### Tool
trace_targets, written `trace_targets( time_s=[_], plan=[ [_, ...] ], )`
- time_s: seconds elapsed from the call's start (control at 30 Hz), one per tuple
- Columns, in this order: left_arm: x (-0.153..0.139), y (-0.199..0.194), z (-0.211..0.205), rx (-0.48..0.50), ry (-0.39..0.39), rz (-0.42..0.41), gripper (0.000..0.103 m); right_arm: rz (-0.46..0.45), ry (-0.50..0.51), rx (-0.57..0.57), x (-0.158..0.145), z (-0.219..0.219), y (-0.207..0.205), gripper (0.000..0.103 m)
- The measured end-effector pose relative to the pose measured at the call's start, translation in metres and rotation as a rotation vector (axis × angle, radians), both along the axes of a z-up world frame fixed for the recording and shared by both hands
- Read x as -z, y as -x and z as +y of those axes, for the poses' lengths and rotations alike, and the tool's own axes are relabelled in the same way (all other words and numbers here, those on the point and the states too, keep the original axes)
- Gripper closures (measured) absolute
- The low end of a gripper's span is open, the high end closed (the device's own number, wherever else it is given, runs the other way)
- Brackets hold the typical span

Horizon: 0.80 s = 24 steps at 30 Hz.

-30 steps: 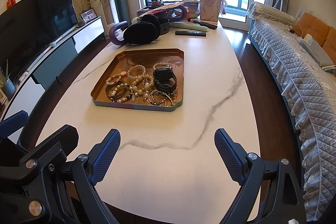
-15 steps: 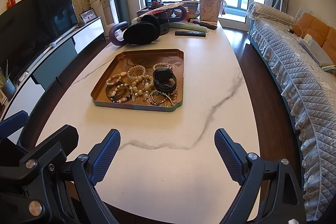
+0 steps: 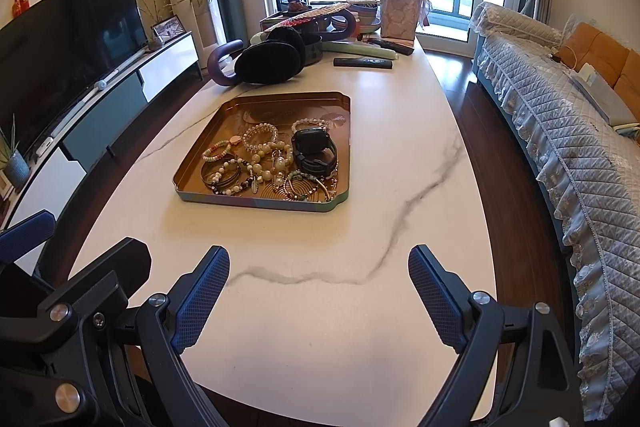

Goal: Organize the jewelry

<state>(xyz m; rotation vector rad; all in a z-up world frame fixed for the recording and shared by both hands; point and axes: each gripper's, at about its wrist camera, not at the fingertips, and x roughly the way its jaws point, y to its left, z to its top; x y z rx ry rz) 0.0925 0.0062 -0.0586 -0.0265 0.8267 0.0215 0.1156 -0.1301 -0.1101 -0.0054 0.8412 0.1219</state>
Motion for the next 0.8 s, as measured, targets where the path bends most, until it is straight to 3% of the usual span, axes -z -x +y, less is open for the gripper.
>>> trace_targets(
  time_s=[0.8],
  plan=[
    [0.0016, 0.0014, -0.0021, 0.008, -0.001, -0.001, 0.0, 0.001, 0.0, 0.003, 0.0022, -0.002, 0.0025, 0.014]
  ],
)
